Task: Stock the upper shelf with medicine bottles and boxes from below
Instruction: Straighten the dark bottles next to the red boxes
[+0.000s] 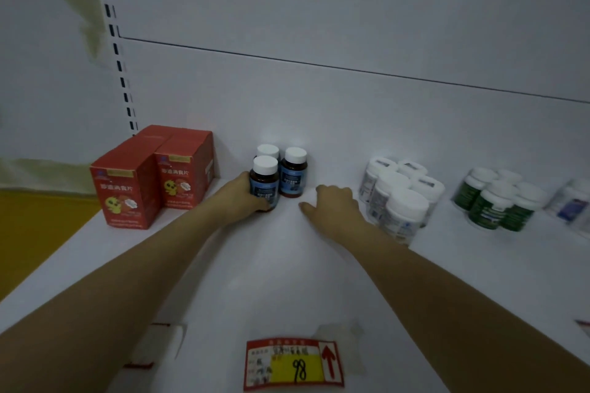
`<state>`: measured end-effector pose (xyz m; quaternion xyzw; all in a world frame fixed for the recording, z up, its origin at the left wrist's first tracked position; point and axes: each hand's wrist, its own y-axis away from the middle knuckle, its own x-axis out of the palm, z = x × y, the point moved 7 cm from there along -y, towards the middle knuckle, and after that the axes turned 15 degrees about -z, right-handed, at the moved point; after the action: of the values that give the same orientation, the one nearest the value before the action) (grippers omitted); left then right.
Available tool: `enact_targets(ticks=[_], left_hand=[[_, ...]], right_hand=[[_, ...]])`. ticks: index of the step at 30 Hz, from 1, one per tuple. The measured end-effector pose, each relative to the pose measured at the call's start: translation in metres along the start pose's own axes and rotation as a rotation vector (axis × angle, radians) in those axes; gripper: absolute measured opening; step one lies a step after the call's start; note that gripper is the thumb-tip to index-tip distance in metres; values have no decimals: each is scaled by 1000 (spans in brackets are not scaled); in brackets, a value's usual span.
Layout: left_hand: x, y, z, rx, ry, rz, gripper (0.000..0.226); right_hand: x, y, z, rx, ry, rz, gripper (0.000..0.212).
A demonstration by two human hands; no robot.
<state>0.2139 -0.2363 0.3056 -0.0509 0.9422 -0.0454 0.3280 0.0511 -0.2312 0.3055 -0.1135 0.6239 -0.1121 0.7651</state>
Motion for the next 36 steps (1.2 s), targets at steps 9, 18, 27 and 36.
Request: enact_targets(ticks=[9, 18, 27, 36], left_hand=[[-14, 18, 3, -60, -229, -44, 89], [17, 89, -28, 65, -416, 186, 62], [73, 97, -91, 233, -330, 224, 91], [136, 61, -110, 156, -345, 227, 115]], right_hand=[[-15, 38, -9, 33, 13, 65, 50], [-52, 108, -29, 11, -14, 124, 46], [-100, 116, -145, 183, 79, 61, 48], [-74, 51, -203, 142, -4, 64, 59]])
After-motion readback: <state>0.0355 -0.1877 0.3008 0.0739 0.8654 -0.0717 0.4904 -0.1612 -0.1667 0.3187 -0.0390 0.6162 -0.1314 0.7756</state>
